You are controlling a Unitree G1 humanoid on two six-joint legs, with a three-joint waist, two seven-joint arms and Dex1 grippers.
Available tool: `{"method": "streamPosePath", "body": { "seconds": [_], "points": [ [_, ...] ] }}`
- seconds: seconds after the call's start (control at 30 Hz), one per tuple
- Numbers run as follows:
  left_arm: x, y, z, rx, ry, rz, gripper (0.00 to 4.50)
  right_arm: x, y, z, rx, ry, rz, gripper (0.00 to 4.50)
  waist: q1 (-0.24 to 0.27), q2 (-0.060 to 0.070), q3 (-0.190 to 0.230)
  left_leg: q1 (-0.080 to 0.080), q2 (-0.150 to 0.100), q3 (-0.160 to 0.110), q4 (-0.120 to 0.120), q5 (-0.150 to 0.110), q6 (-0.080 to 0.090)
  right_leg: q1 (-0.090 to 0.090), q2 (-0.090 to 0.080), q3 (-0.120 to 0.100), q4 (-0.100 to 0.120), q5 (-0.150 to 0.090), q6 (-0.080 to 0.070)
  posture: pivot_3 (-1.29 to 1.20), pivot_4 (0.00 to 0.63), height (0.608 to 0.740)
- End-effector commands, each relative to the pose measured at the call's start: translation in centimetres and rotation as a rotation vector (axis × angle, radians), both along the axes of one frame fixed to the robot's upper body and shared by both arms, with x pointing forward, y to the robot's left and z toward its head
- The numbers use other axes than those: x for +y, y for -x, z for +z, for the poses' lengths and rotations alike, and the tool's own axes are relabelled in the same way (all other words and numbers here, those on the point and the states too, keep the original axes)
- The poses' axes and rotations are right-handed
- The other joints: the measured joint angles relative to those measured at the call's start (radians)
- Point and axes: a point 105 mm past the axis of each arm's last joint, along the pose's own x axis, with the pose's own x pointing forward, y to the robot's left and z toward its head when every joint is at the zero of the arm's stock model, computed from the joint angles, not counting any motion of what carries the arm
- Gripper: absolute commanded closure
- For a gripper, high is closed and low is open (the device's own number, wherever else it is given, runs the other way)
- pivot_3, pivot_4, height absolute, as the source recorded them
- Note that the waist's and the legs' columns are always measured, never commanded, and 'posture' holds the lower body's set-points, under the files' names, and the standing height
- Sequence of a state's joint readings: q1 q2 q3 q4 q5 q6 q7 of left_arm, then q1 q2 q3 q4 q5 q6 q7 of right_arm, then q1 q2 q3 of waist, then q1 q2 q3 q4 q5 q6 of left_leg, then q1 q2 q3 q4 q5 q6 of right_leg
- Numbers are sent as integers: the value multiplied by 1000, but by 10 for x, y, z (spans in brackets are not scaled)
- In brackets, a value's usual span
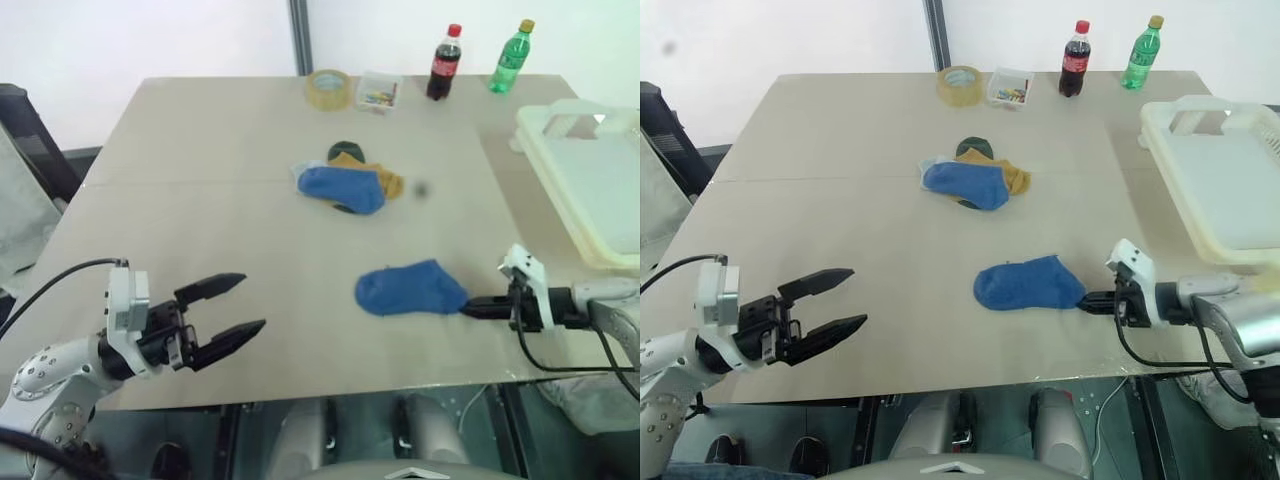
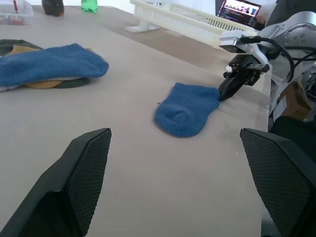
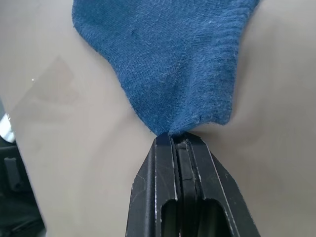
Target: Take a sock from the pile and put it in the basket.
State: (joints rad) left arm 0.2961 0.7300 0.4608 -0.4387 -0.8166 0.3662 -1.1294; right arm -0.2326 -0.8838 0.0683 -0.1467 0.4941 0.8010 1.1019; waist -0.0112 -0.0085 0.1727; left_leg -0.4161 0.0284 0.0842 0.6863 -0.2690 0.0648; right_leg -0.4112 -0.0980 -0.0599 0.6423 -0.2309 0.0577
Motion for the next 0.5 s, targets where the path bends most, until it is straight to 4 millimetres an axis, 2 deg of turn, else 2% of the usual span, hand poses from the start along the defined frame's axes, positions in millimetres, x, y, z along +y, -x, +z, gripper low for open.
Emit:
{"method": "streamPosePath", "body": {
  "seconds": [0.03,0.07,0.1,0.17,0.3,0.4,0.47,0.5],
  "points": [
    [0,1,3,-7,-12,-12,0,0,0,1,-9,-1,-3,3493,-1,-1,0,0,0,0,0,0,0,0,0,0,0,0,0,0,150,735],
    [0,1,2,-6,-13,-13,0,-1,2,1,-7,-1,-1,3253,-1,-1,-1,0,0,0,0,0,0,0,0,0,0,0,0,0,150,735],
    [0,2,2,-5,-14,-14,0,-3,3,2,-13,10,-2,2669,-1,-3,-2,0,0,1,0,0,0,0,0,1,0,0,0,0,150,735],
    [0,3,1,0,-15,-18,0,-11,4,4,-25,36,-21,1780,0,-4,-2,1,0,0,0,0,0,0,0,0,0,0,0,0,150,735],
    [0,4,1,6,-12,-26,0,-27,6,14,-59,84,-33,1780,6,-4,-2,1,-1,1,1,-1,1,0,-3,0,0,0,-1,0,150,735],
    [1,3,1,6,-10,-30,0,-42,-19,31,-189,150,-137,1780,7,-4,-2,0,-1,1,1,-1,0,0,-4,0,-1,0,-1,0,150,735],
    [1,1,3,-1,-8,-29,0,-39,-38,47,-260,119,-202,1780,-1,-3,-2,0,-1,2,1,-1,0,-1,-4,0,0,0,-1,0,150,735],
    [1,0,4,-14,-7,-25,0,-31,-49,55,-297,80,-234,1780,-3,-3,-2,0,-1,2,1,0,0,-1,-4,1,0,1,-1,0,150,735]
  ]
}}
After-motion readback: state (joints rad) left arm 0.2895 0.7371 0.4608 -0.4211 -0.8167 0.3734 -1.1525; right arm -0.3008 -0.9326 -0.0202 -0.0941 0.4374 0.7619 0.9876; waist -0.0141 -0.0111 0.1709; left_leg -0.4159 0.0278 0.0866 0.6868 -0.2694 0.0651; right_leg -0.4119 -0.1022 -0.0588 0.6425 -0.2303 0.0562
